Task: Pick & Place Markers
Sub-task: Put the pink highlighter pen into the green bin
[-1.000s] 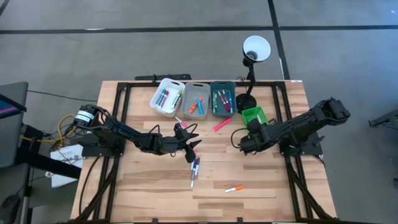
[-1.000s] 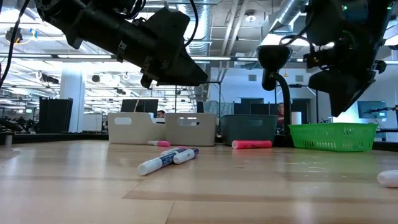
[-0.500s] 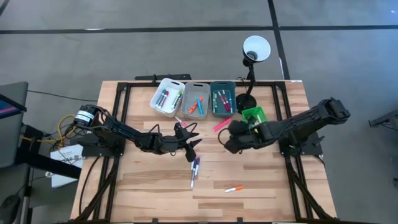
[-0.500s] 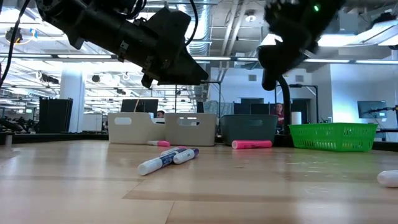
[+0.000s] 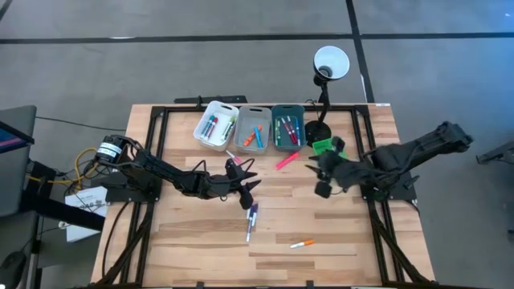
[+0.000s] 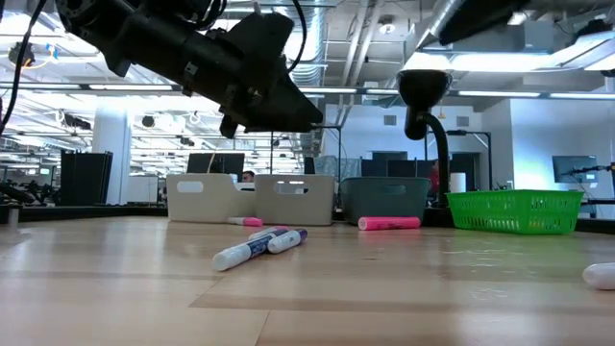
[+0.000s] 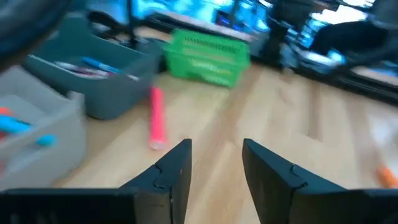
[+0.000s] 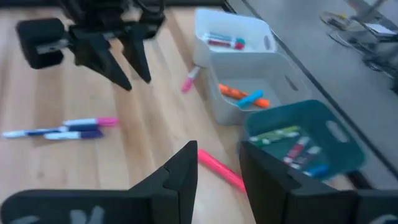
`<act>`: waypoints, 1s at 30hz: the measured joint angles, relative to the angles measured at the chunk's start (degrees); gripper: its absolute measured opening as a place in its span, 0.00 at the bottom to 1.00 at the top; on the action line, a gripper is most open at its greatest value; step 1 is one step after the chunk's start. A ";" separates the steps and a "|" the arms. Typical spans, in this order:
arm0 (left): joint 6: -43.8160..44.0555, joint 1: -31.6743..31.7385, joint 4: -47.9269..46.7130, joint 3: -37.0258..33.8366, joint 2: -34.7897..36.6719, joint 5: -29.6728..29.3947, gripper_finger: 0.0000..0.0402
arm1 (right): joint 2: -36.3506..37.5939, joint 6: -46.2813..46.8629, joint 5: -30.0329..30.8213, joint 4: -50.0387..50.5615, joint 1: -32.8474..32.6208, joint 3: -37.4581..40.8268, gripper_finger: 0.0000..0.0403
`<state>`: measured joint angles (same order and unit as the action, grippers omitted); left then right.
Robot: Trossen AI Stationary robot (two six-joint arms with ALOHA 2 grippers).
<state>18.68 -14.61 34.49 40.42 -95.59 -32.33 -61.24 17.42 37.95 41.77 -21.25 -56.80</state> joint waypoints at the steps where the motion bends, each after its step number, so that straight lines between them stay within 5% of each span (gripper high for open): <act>1: -0.23 0.27 -0.57 0.00 0.00 1.78 0.34 | 2.15 0.05 -0.08 -3.31 -0.54 3.34 0.27; 6: -12.44 2.35 -6.49 -0.03 0.00 2.29 0.34 | 8.61 -1.06 -3.87 -26.81 -1.86 20.98 0.25; 9: -17.74 5.33 -11.84 -0.04 0.00 2.51 0.35 | 9.43 -5.73 -10.16 -35.37 -1.32 25.14 0.25; 14: -18.88 12.45 -24.12 -0.09 0.00 7.64 0.38 | 9.93 -5.41 -12.96 -38.33 0.12 23.89 0.25; 21: -38.05 15.41 -27.90 -0.02 1.38 13.02 0.42 | 9.52 -5.43 -14.10 -37.59 0.30 23.52 0.25; 30: -37.85 23.45 -30.30 0.02 1.62 20.59 0.45 | 9.49 -5.43 -14.12 -37.59 0.50 23.52 0.25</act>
<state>-19.18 8.84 4.19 40.45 -93.97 -11.74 -51.75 11.99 23.83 4.19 -20.75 -33.28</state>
